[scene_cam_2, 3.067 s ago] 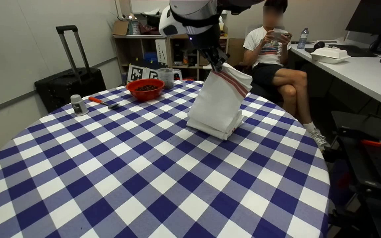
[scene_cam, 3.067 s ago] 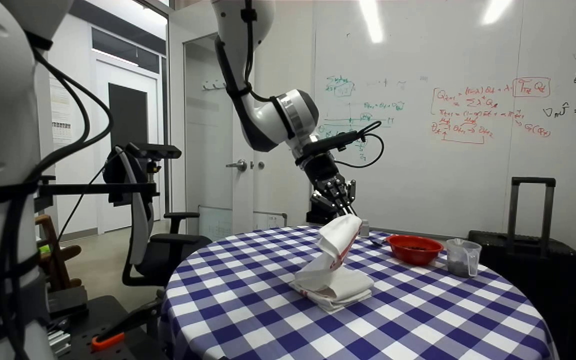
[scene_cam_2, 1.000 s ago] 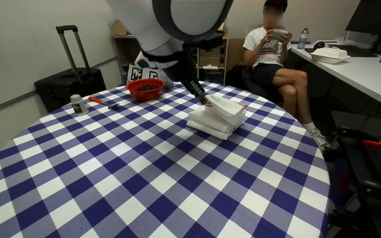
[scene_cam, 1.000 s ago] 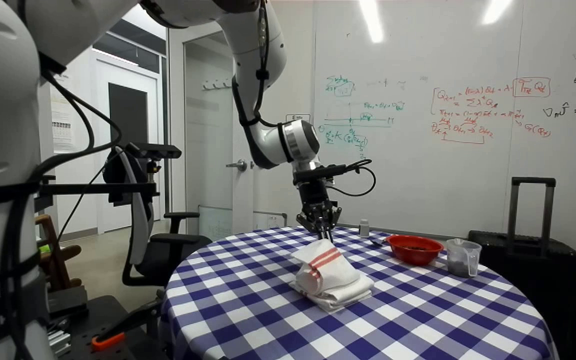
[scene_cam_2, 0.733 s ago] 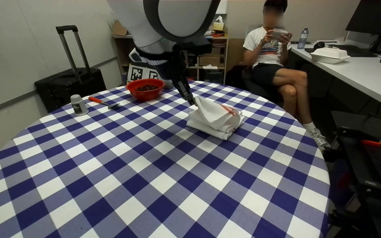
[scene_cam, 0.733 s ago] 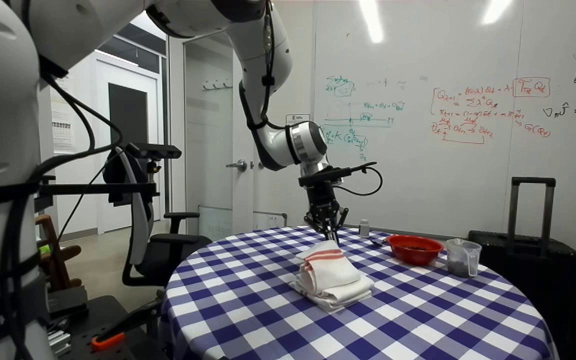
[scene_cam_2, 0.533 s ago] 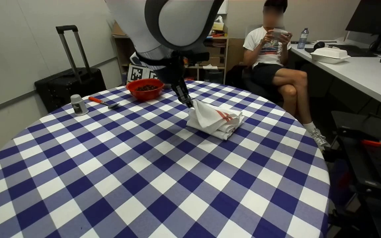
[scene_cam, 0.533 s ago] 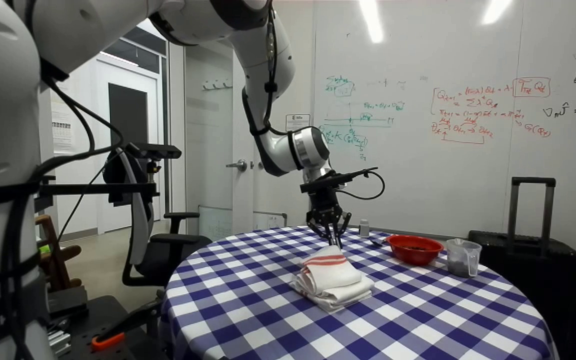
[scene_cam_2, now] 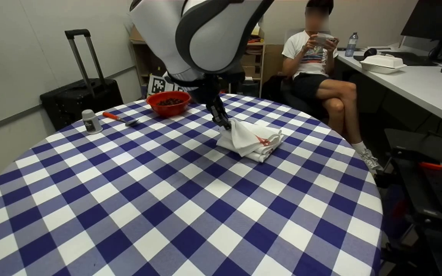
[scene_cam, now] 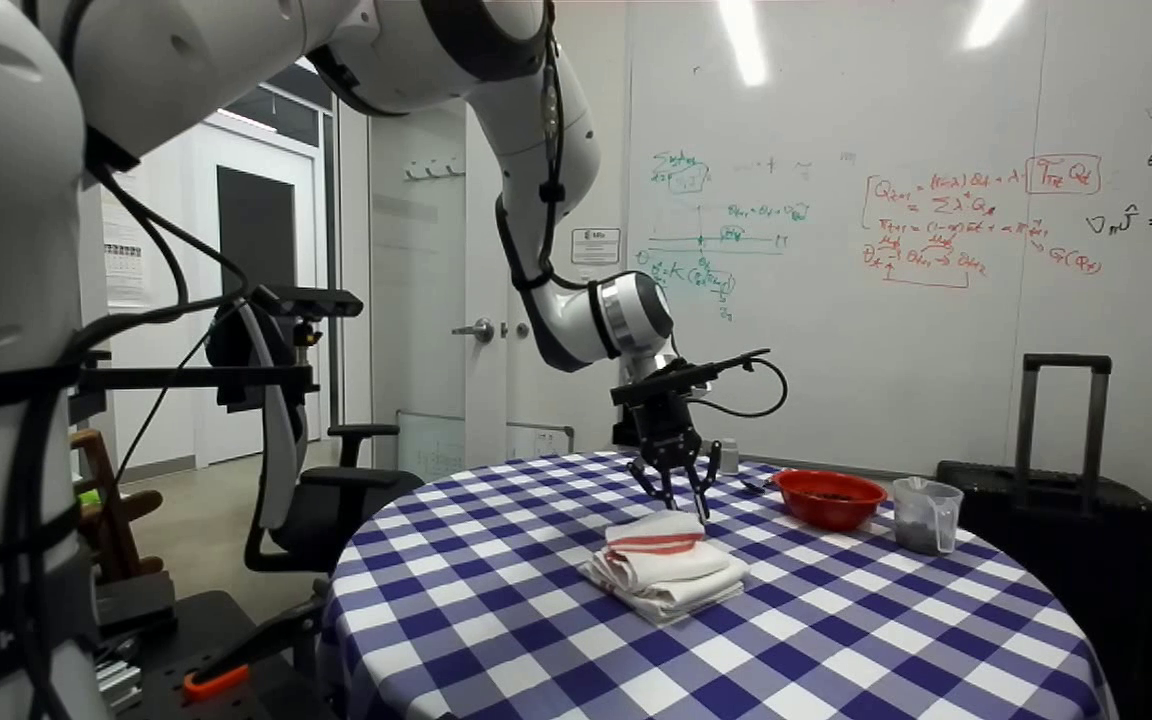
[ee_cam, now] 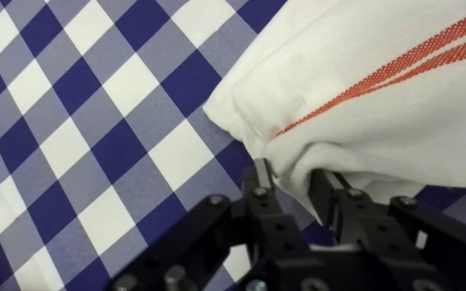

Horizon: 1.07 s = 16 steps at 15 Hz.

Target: Fold the cloth on the table

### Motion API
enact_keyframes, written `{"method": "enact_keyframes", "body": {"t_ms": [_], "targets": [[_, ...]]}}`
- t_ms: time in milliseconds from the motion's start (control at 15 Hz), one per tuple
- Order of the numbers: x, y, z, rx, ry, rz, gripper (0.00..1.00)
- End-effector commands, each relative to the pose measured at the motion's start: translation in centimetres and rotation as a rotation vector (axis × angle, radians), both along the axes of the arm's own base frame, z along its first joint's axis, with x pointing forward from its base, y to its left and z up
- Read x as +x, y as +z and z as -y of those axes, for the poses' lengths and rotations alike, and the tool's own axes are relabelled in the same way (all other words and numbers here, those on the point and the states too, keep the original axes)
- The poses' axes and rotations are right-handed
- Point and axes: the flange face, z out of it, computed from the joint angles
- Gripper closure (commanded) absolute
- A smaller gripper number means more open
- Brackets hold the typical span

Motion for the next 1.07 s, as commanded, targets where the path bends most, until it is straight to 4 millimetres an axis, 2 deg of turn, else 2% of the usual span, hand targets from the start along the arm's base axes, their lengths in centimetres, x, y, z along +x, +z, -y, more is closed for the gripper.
{"method": "enact_keyframes", "body": {"t_ms": [0,133,333,467,667,1000], "targets": [[0.2,1.9,-0.8,0.063,-0.112,0.000,0.36],[-0.2,4.3,-1.8,0.164,-0.189,0.019,0.21],[-1.8,10.4,-3.3,0.300,-0.267,0.076,0.02],[-2.8,14.4,-3.4,0.382,-0.323,0.128,0.00],[-5.5,20.4,-2.2,0.488,-0.422,0.209,0.00],[-11.8,26.9,1.8,0.580,-0.583,0.397,0.00]]}}
